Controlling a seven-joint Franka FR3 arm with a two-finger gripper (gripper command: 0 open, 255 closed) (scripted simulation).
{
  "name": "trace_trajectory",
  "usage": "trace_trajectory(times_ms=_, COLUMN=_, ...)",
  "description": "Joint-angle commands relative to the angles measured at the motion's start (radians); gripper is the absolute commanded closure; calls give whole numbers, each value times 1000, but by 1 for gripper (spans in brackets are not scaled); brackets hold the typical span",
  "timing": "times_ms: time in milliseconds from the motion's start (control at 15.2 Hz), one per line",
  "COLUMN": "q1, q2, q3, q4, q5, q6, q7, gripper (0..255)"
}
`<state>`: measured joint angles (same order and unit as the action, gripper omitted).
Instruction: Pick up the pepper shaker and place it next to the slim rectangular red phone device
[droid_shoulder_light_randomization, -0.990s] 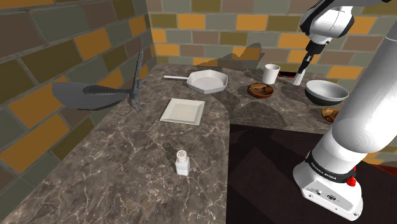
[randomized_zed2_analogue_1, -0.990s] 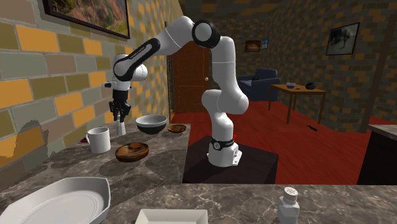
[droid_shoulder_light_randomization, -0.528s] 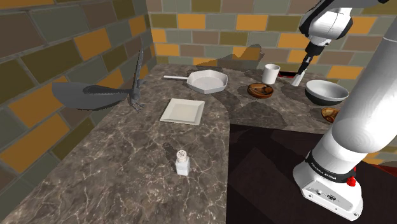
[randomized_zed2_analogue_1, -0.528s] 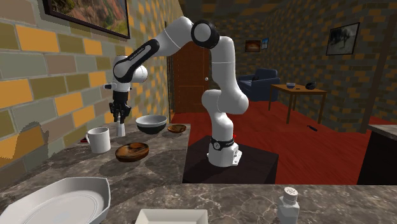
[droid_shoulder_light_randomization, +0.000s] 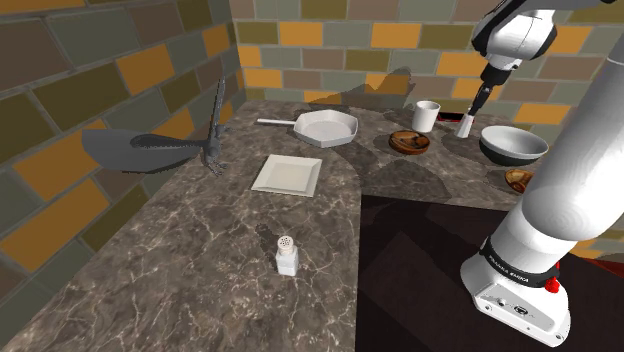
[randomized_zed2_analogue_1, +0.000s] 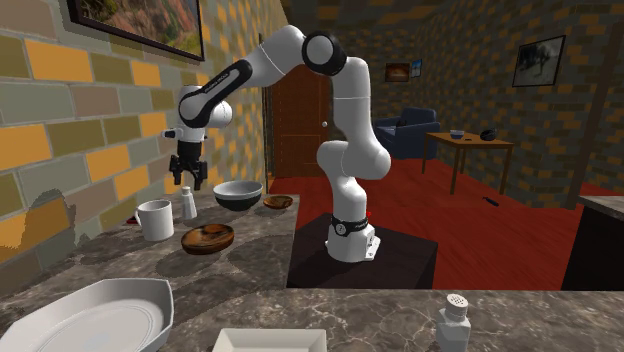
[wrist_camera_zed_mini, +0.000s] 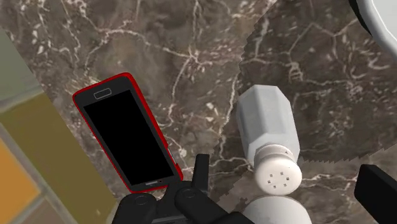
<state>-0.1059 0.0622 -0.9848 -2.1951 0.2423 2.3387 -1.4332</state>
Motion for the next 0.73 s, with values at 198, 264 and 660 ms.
trace_trajectory(times_ms=198, q1=9, q2=-122, q3=-6, q4=31, q5=-151, q6=-87, q7=103, gripper=0)
trace_trajectory(times_ms=264, q1=8, q2=-121, q3=-5, q4=31, q5=-151, q6=-87, q7=103, gripper=0)
trace_trajectory(times_ms=660, q1=8, q2=-121, q3=-5, q4=31, q5=-151, q6=-87, q7=103, gripper=0)
